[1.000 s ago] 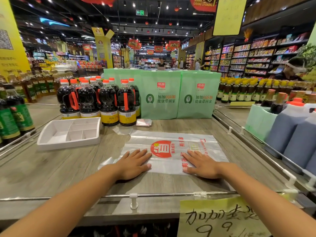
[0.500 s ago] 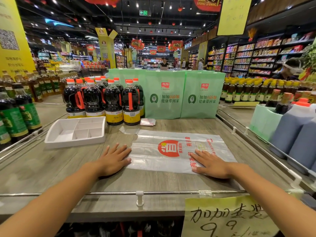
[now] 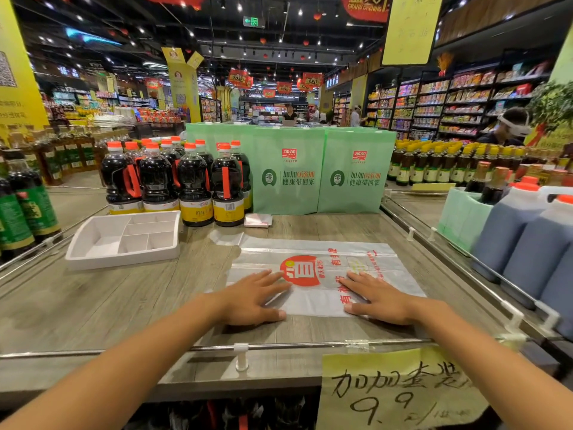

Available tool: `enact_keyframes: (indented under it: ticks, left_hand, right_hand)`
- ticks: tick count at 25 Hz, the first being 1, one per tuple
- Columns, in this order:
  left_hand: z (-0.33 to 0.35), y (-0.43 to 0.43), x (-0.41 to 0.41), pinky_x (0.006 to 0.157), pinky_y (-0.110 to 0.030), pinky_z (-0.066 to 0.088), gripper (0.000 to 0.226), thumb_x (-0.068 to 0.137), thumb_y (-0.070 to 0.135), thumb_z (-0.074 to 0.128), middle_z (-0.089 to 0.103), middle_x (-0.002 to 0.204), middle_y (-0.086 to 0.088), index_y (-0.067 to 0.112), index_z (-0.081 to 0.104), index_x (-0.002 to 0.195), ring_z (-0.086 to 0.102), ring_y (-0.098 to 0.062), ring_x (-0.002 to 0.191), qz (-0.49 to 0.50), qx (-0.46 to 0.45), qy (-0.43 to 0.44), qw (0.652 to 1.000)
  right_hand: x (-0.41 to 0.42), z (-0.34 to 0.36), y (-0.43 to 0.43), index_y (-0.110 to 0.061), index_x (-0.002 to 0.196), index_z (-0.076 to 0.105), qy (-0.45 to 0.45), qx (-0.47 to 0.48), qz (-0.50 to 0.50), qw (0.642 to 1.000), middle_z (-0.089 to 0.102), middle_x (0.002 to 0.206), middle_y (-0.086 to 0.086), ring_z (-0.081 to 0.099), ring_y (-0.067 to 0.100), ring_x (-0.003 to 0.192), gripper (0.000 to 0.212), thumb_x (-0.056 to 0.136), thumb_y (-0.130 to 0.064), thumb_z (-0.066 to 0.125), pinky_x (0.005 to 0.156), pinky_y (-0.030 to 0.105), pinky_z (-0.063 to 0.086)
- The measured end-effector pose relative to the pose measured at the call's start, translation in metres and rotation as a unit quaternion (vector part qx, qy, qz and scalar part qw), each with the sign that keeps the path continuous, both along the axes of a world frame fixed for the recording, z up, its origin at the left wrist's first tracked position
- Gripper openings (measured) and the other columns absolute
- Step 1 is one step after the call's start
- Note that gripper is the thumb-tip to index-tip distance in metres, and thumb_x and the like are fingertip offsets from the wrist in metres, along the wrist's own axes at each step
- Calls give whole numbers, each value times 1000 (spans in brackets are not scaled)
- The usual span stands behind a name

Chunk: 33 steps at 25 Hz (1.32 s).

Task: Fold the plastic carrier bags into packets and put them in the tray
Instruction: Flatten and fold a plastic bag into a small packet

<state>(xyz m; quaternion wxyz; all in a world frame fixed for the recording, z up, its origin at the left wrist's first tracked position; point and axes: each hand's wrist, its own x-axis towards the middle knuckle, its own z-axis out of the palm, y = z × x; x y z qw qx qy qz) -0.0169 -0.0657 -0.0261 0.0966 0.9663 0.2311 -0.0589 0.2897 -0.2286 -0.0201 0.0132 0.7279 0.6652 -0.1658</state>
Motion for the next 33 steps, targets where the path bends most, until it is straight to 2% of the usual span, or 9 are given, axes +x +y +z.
enact_keyframes:
  ticks: [5, 8, 12, 17, 19, 24, 27, 30, 33]
  left_hand:
    - [-11, 2, 1, 128, -44, 2, 78, 91, 82, 29, 6, 170, 13, 45, 18, 159, 1, -12, 157, 12, -34, -42, 999]
    - [-9, 4, -1, 127, -41, 16, 97, 75, 96, 14, 23, 167, 13, 45, 34, 155, 18, -11, 154, 11, -18, -93, 995]
    - [0, -2, 2, 116, -35, 37, 91, 79, 89, 13, 46, 155, 14, 40, 56, 142, 43, -9, 141, 26, 11, -135, 990]
    - [7, -5, -5, 101, -36, 51, 45, 99, 59, 49, 65, 134, 15, 36, 63, 135, 61, -7, 119, 27, 12, -155, 987]
    - [11, -1, -15, 104, -32, 49, 42, 96, 45, 61, 65, 134, 13, 32, 63, 136, 60, -7, 119, 22, 12, -141, 990]
    - [31, 15, -48, 98, -22, 45, 27, 101, 22, 58, 72, 119, 15, 31, 73, 121, 63, -2, 108, 74, -75, -138, 985]
    - [37, 30, -58, 87, -33, 56, 25, 99, 6, 57, 73, 95, 15, 20, 77, 105, 68, -2, 90, 103, -64, -192, 974]
    - [44, 38, -53, 83, -39, 59, 41, 88, -16, 44, 73, 97, 7, 4, 71, 111, 68, -3, 81, 121, -36, -190, 974]
    - [55, 45, -42, 91, -37, 51, 55, 88, -3, 48, 68, 126, -4, 20, 61, 137, 62, -18, 110, 157, 62, -87, 982]
  right_hand:
    - [-3, 4, -9, -47, 159, 18, 37, 41, 32, 998, 8, 169, -17, 2, 10, 156, 85, 87, -79, 51, 128, 43, 5]
    - [-5, 5, -9, -45, 156, 31, 53, 72, 33, 995, 22, 166, -19, 18, 7, 153, 82, 85, -78, 56, 127, 42, 16]
    - [-12, 5, -11, -42, 153, 37, 27, 108, 33, 993, 36, 160, -20, 33, 6, 146, 92, 76, -88, 55, 122, 42, 30]
    - [-19, 17, -14, -35, 145, 55, 6, 141, 38, 989, 51, 151, -15, 45, 7, 139, 49, 97, -40, 60, 118, 31, 33]
    - [-15, 18, -19, -36, 141, 60, 25, 133, 30, 990, 52, 147, -20, 46, 2, 135, 42, 101, -24, 54, 116, 22, 30]
    - [18, 29, -35, -35, 101, 76, 85, 118, -46, 988, 76, 95, -9, 68, 15, 86, 16, 101, -32, 60, 80, 34, 52]
    - [34, 41, -41, -33, 100, 74, 77, 144, -76, 984, 73, 93, -10, 66, 11, 85, 7, 96, -29, 69, 77, 29, 51]
    - [45, 46, -37, -31, 108, 70, 45, 158, -102, 981, 71, 100, -8, 65, 18, 93, 18, 91, -30, 76, 84, 35, 51]
    - [51, 52, -30, -32, 130, 63, -57, 158, -117, 979, 64, 110, -7, 59, 16, 99, 47, 87, -41, 78, 80, 33, 46]
